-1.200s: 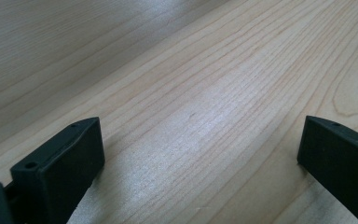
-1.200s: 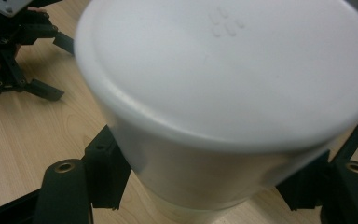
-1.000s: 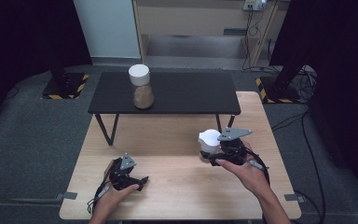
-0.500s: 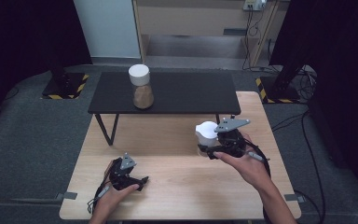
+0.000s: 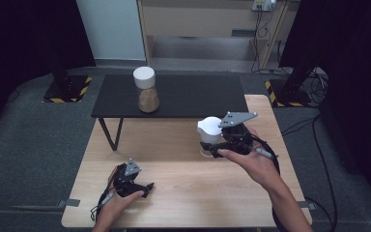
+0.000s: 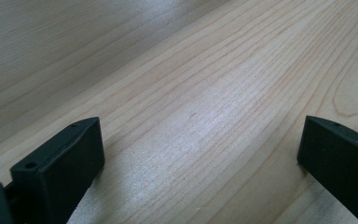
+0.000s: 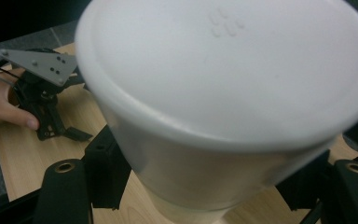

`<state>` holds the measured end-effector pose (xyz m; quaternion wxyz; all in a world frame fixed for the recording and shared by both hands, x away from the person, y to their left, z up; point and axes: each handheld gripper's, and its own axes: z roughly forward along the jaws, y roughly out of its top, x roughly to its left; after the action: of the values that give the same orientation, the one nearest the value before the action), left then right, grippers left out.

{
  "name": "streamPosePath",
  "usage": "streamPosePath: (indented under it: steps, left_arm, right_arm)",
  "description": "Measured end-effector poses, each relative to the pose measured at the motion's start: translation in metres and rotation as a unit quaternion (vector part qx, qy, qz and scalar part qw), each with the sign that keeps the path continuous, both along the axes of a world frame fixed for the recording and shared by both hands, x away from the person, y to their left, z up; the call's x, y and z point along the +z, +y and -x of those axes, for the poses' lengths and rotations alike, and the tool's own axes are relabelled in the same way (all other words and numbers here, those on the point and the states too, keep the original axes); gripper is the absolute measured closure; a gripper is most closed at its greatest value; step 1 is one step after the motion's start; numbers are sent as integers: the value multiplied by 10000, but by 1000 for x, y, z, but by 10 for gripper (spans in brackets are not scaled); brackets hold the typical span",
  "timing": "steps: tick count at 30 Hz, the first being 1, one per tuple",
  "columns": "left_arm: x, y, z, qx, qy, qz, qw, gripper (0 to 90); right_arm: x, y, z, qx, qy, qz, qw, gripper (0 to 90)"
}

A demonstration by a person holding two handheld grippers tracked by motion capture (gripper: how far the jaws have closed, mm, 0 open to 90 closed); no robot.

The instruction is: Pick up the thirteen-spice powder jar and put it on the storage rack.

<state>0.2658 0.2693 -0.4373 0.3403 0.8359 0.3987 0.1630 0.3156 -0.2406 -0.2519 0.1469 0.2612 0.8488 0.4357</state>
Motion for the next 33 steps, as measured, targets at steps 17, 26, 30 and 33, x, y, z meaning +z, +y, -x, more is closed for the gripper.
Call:
streamPosePath:
  steps: [17,26,30,33]
  left_arm:
    - [0,0,0,-3,-9,1,10000,0]
    - [0,0,0,-5,6,0,10000,0]
    - [0,0,0,-5,6,-1,10000,0]
    - [0,0,0,0,3,6,10000,0]
  right_arm:
    - [48,5,-9,7,-107,-83,9999,315]
    - [71,9,-21,-67,-197,-64,9998,315]
    - [80,12,-32,-125,-244,-26,9996,315]
    - [83,14,-37,-157,-255,-7,9996,315]
